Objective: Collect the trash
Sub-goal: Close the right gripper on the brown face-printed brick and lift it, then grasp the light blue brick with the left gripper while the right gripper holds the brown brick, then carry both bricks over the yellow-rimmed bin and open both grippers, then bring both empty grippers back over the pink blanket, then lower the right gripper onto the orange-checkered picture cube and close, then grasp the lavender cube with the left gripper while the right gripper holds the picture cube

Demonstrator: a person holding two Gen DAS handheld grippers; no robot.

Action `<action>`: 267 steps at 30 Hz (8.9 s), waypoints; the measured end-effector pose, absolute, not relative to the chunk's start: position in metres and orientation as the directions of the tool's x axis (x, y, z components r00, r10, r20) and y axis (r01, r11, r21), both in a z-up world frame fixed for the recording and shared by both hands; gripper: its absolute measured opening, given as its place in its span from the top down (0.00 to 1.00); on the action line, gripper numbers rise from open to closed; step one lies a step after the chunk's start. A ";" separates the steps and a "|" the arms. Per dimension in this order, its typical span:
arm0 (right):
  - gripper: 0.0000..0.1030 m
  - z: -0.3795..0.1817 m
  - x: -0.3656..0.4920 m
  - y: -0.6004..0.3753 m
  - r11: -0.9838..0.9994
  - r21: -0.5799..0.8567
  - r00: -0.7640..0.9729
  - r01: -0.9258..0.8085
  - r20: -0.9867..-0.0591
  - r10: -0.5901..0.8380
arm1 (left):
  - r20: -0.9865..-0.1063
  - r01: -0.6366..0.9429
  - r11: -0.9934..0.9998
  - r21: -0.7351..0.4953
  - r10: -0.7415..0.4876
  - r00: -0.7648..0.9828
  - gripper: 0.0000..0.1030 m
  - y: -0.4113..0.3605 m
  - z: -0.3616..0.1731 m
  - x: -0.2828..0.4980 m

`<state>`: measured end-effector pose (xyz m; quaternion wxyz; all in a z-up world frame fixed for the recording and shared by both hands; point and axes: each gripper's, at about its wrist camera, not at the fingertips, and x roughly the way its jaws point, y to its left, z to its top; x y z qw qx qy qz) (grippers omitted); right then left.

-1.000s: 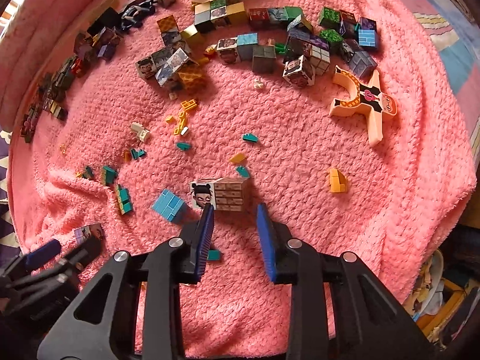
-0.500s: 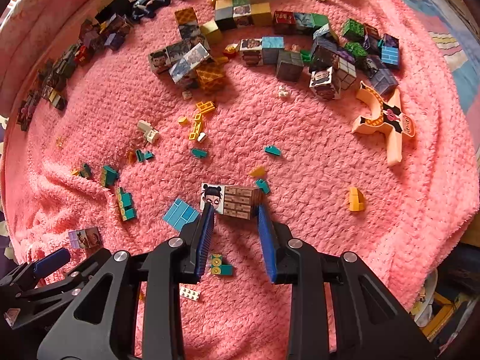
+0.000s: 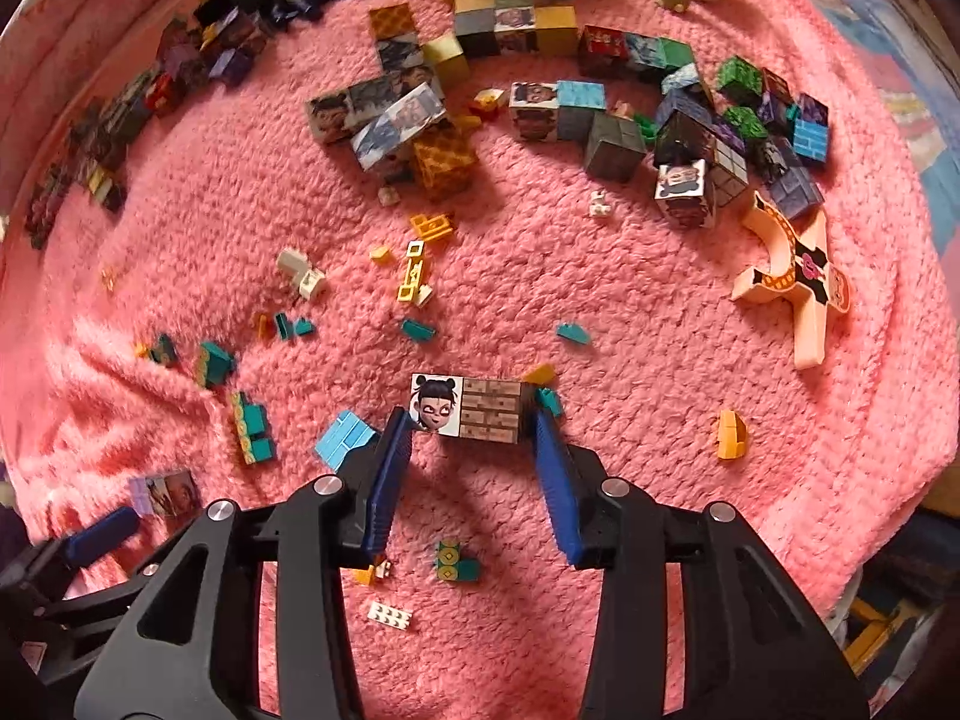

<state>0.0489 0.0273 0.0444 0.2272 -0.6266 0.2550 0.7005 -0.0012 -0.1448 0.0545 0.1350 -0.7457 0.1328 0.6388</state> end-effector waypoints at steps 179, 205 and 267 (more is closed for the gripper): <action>0.54 0.028 -0.069 0.100 -0.847 0.136 -0.144 -0.514 -0.987 -0.072 | -0.983 -0.116 -0.993 0.014 0.008 -0.184 0.43 -0.135 0.108 -0.073; 0.66 0.039 -0.020 0.099 -0.803 0.216 -0.191 -0.555 -0.973 -0.129 | -0.988 -0.063 -0.998 -0.021 0.031 -0.152 0.37 -0.150 0.104 -0.051; 0.78 0.063 -0.019 0.047 -0.857 0.311 -0.288 -0.412 -0.936 -0.202 | -0.980 -0.153 -0.971 -0.183 0.192 -0.047 0.60 -0.144 0.077 -0.035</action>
